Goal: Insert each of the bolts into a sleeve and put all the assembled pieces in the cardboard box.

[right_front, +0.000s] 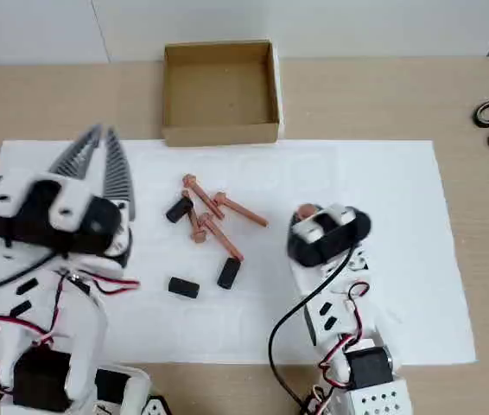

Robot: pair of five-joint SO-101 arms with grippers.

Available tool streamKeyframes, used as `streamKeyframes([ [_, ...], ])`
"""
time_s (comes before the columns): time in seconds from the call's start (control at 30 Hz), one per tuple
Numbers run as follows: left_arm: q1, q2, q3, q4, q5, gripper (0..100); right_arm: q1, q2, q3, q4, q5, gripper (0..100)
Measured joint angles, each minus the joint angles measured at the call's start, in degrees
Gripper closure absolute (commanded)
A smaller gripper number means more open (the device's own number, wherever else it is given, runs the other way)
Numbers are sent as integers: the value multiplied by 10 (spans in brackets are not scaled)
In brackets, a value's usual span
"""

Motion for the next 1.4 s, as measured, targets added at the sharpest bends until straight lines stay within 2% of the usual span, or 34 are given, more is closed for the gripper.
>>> streamKeyframes([
  [0.13,-47,3,68,0,58,995,1,0,-11,61,-105,995],
  [0.2,-67,4,109,-1,69,995,-9,1,-30,81,-113,995],
  [0.43,-119,-12,245,-112,72,994,-14,32,-91,133,-8,995],
  [0.67,-127,-166,378,-150,72,994,-13,160,-171,131,12,995],
  [0.83,-127,-273,423,-152,72,994,-11,336,-294,71,14,995],
  [1.4,-127,-278,429,-155,72,994,-11,1092,-860,-101,14,995],
])
